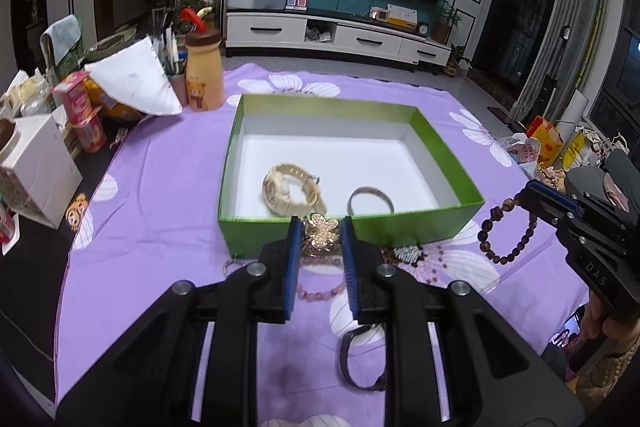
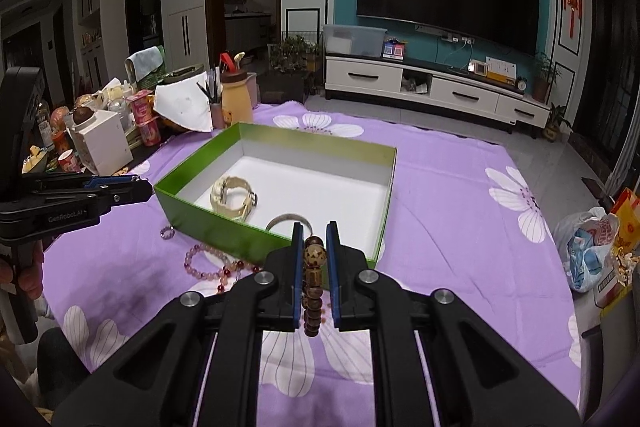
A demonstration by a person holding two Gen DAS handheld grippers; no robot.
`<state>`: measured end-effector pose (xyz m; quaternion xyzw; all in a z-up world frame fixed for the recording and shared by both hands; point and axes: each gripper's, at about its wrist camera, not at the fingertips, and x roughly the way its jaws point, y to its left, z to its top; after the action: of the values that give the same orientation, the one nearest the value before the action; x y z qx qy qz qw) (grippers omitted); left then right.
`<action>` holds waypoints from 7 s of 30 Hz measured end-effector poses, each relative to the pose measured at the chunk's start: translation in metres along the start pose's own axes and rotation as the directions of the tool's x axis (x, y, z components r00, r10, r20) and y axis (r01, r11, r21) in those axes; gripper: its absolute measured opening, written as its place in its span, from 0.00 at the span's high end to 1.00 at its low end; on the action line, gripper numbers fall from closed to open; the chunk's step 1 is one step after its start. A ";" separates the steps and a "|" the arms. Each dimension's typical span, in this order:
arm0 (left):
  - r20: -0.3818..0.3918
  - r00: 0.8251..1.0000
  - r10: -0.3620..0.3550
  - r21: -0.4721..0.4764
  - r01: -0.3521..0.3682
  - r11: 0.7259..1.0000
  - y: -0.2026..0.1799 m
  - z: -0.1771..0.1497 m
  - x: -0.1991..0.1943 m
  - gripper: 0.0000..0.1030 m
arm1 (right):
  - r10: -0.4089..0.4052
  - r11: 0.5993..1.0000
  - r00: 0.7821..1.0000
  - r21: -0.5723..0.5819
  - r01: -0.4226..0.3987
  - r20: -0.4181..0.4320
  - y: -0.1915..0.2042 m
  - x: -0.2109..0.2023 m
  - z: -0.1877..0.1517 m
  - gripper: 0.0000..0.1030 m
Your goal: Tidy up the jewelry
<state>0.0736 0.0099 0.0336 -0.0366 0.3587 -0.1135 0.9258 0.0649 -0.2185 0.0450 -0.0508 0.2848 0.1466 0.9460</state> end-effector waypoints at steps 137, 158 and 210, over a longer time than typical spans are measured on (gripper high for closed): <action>-0.232 0.967 -0.107 -0.135 0.077 0.988 0.036 -0.074 0.043 0.31 | 0.313 0.929 0.900 0.294 -0.224 -0.304 -0.003 0.108 -0.055 0.71; -0.307 0.944 -0.118 -0.005 0.122 0.992 -0.003 -0.084 0.069 0.65 | 0.294 0.942 0.902 0.256 -0.217 -0.318 0.014 0.139 -0.047 0.75; -0.010 1.000 -0.020 -0.032 0.019 0.999 0.015 0.048 0.031 0.95 | 0.232 0.953 0.973 0.204 -0.223 -0.020 -0.031 0.052 0.019 0.83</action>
<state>0.1307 0.0166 0.0466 -0.0544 0.3650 -0.1168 0.9220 0.1262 -0.2319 0.0327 0.0749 0.3225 0.2237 0.9167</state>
